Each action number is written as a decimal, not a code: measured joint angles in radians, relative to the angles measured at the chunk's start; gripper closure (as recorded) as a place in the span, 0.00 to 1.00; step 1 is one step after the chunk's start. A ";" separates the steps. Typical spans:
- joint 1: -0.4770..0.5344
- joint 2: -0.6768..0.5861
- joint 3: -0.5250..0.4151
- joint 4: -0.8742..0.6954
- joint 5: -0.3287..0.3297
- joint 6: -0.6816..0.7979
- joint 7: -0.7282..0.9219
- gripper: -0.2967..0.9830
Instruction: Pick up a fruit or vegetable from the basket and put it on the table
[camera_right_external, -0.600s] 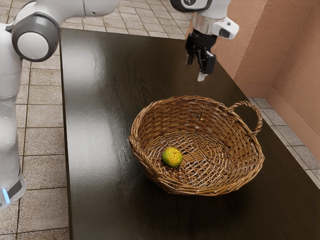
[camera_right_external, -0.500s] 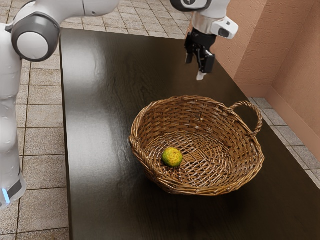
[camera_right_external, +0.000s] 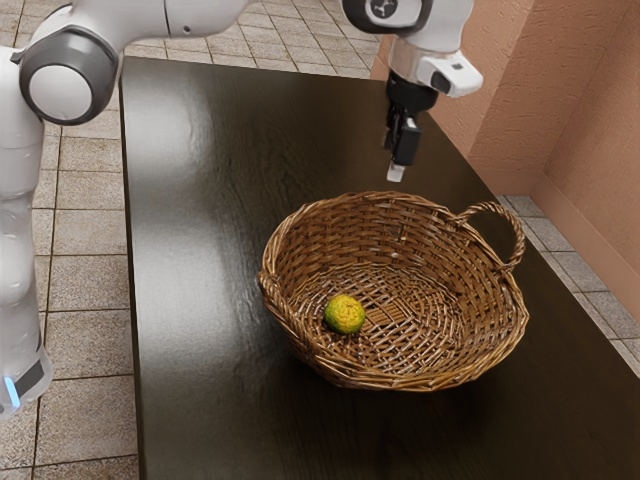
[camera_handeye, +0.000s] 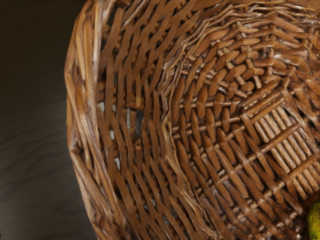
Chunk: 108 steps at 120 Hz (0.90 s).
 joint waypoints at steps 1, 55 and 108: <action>0.000 0.000 -0.002 0.000 0.000 0.000 0.009 0.24; -0.004 -0.001 -0.138 -0.063 -0.029 0.026 0.361 0.24; -0.008 0.001 -0.148 -0.191 -0.062 0.146 0.523 0.24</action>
